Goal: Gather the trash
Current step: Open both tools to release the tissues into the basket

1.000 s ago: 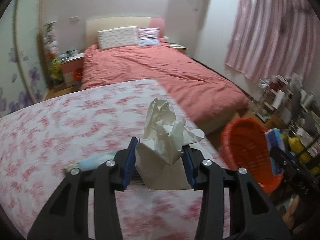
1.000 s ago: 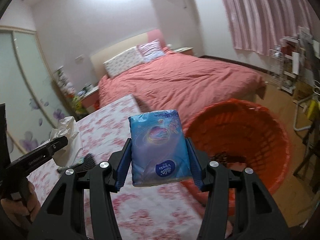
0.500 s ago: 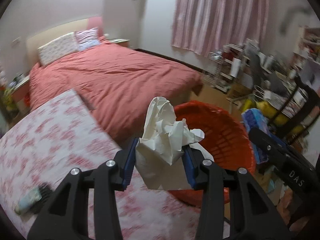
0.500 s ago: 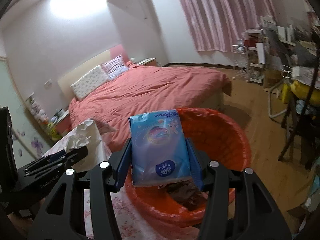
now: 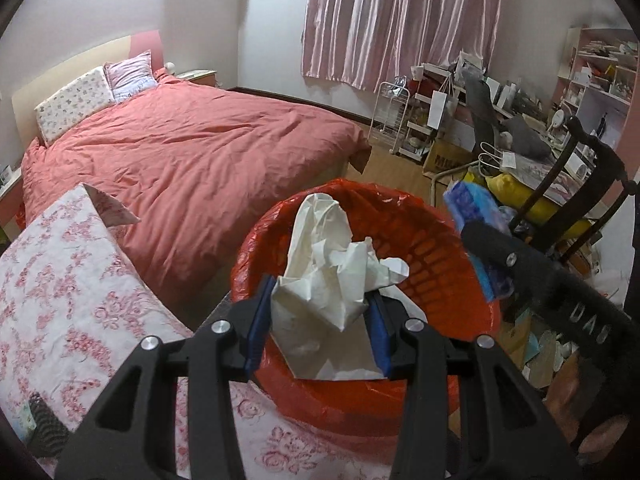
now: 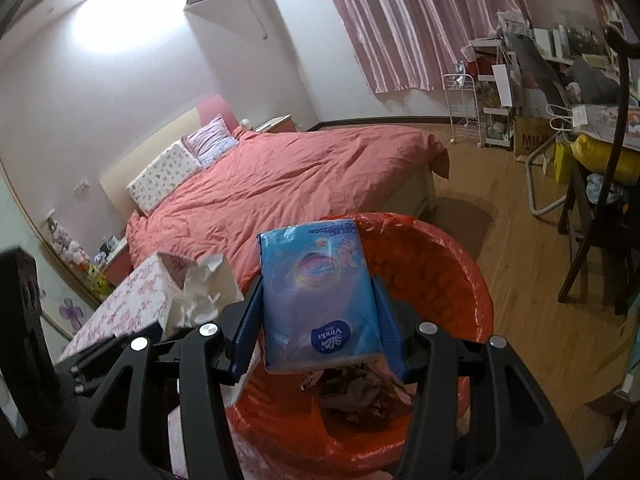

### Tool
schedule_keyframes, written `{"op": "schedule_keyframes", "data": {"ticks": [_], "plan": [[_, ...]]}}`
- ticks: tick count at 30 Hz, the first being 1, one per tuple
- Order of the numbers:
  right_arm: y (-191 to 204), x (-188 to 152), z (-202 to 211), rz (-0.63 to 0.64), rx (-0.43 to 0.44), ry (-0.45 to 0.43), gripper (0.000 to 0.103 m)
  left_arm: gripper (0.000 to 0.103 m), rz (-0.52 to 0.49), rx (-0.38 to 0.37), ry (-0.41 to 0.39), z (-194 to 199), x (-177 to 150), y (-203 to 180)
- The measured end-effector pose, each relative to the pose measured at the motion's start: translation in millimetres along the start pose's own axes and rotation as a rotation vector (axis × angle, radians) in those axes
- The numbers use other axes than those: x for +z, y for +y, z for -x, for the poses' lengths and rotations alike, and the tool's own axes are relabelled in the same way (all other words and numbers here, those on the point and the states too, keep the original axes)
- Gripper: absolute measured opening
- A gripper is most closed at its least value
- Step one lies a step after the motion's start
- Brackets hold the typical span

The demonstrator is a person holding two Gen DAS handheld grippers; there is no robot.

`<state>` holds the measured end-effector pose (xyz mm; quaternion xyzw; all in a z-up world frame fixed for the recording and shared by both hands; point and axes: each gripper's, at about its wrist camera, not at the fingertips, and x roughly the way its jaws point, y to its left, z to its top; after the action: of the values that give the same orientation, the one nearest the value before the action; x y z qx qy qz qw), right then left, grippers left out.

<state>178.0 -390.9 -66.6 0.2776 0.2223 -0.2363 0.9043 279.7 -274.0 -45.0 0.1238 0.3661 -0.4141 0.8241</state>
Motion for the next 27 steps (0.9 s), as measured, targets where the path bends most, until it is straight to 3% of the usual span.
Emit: {"op": "schedule_keyframes", "data": {"ticks": [12,19,27], "plan": [[-13.1,9.4,-17.7,-0.043,0.029,0.015,0.053,0.045,0.007,0.009,0.023,-22.2,6.0,0.2],[-21.7,8.6,-24.5,-0.068,0.032,0.034,0.062,0.066,0.022,0.019,0.046,-32.3,1.7,4.3],[-14.3,8.1,-23.8,-0.059,0.026,0.039,0.063,0.069,0.038,0.067,0.053,-27.1,-3.1,18.0]]}}
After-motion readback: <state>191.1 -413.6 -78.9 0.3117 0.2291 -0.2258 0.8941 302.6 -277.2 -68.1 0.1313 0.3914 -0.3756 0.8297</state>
